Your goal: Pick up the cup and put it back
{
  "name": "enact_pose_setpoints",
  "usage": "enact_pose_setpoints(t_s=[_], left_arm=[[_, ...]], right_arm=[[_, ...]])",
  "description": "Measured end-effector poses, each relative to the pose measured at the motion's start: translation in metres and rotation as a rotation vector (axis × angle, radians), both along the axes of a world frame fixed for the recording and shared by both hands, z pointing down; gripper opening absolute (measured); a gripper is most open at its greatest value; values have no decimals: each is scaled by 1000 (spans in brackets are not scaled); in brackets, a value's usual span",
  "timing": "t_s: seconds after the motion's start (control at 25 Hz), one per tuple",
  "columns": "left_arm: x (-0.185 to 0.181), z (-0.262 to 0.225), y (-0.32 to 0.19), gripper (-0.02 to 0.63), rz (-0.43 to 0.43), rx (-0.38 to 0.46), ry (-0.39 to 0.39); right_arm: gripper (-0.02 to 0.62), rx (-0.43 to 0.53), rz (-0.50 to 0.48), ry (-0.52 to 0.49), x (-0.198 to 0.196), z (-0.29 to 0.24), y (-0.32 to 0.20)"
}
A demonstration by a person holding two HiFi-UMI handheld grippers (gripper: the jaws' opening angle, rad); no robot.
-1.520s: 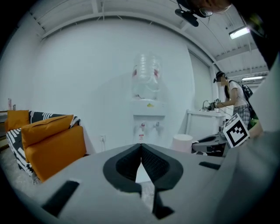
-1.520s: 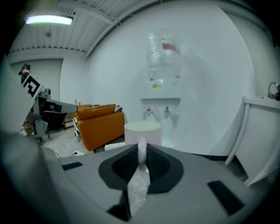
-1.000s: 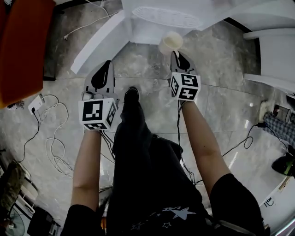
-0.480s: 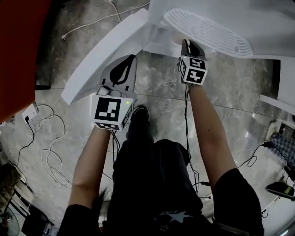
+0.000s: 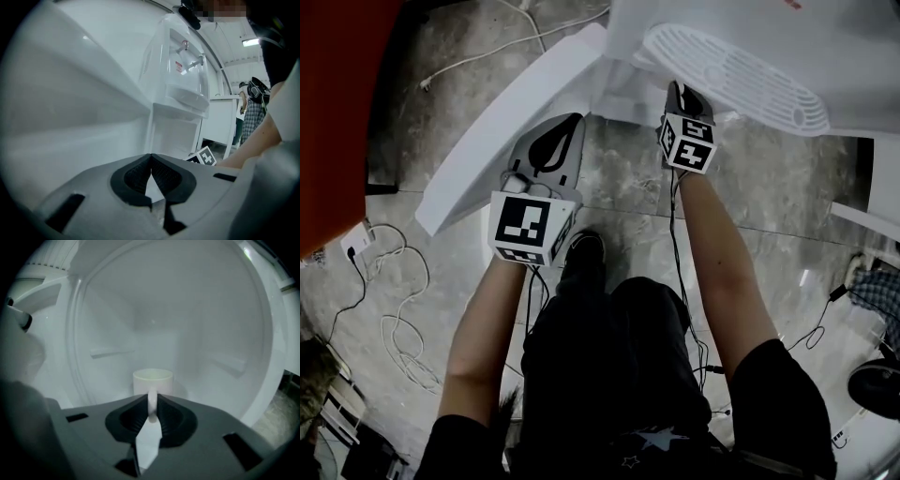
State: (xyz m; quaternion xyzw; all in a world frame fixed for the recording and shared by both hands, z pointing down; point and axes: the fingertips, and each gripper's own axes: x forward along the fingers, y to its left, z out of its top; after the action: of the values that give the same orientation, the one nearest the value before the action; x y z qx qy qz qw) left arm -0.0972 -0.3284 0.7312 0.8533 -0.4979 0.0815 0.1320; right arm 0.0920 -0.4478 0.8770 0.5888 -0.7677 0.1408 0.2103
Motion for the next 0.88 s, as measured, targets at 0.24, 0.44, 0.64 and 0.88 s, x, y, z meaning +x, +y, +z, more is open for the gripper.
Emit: enact_pose_setpoints(t_s=[0.24, 0.44, 0.64, 0.88], left_arm=[[-10, -28, 18, 9, -20, -20, -23], [-11, -89, 59, 9, -49, -37, -55], [8, -184, 118, 9, -47, -39, -64], [36, -309, 203, 9, -87, -26, -52]], right_arm=[[227, -63, 21, -10, -1, -14, 18], [230, -78, -18, -4, 1, -81, 69], [217, -96, -43, -23, 13, -179, 146], [196, -69, -60, -67, 38, -316, 232]])
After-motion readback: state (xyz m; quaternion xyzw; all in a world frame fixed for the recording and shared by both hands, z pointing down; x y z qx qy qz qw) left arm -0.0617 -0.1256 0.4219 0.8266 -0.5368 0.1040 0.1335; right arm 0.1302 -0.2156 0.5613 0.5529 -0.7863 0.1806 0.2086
